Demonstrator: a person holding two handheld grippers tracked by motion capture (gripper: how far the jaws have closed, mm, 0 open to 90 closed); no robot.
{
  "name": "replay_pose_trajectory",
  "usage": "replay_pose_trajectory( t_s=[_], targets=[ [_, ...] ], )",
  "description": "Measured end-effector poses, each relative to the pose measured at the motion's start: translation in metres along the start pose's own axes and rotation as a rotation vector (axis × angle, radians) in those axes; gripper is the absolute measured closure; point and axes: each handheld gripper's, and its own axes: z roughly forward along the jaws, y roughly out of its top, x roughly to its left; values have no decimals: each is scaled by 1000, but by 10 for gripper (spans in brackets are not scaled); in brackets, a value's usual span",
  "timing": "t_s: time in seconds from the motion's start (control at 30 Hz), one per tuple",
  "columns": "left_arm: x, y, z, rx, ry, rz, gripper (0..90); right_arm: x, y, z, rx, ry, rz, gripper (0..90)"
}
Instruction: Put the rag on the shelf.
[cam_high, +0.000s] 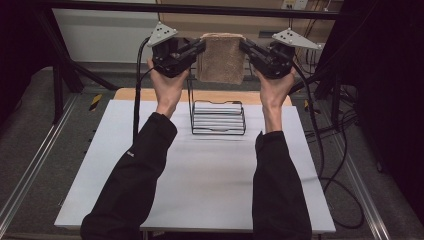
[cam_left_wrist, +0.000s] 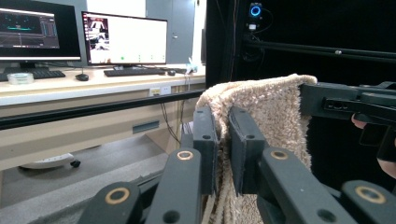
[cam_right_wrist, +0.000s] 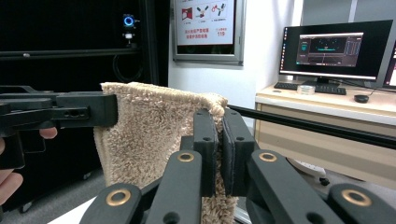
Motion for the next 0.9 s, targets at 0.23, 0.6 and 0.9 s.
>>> replay_pose_trajectory(
  t_s=[0.23, 0.6, 0.9],
  targets=[
    [13, -3, 10, 11, 5, -27, 814, -5, -3, 13, 12, -3, -1, 861],
    [24, -7, 24, 36, 14, -39, 814, -16, -8, 33, 37, -20, 4, 860],
    [31, -16, 30, 50, 20, -28, 814, -22, -16, 42, 54, -22, 5, 861]
  ],
)
